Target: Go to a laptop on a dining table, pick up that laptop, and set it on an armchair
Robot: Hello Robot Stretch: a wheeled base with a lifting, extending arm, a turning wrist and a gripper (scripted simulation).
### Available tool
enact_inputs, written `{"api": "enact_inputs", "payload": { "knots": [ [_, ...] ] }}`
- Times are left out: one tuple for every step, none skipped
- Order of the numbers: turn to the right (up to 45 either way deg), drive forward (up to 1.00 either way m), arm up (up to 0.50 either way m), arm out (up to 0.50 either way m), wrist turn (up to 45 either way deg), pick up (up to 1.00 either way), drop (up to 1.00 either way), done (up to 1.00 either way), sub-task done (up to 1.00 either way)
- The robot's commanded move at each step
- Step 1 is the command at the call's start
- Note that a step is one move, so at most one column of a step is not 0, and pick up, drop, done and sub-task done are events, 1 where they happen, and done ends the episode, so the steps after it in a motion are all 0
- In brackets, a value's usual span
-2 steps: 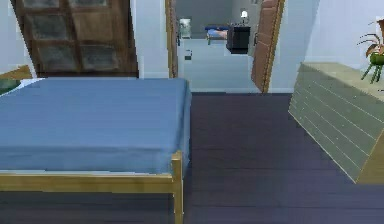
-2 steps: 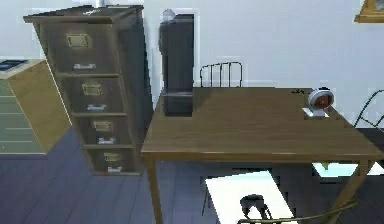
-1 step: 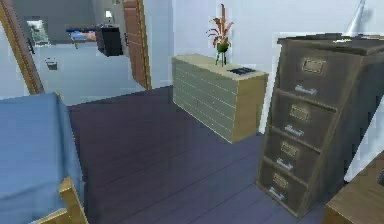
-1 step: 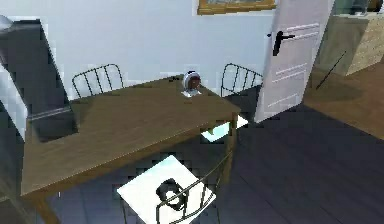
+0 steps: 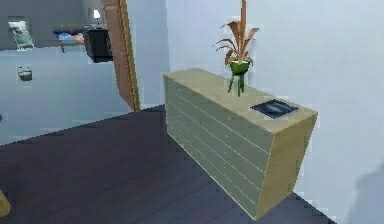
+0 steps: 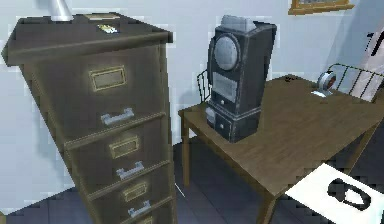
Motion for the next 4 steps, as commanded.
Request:
{"api": "enact_inputs", "payload": {
  "knots": [
    [6.0,0.0,0.0,0.0,0.0,0.0,0.0,0.0,0.0],
    [3.0,0.0,0.0,0.0,0.0,0.0,0.0,0.0,0.0],
    [0.0,0.05,0.0,0.0,0.0,0.0,0.0,0.0,0.0],
    [-45.0,0.0,0.0,0.0,0.0,0.0,0.0,0.0,0.0]
  ]
}}
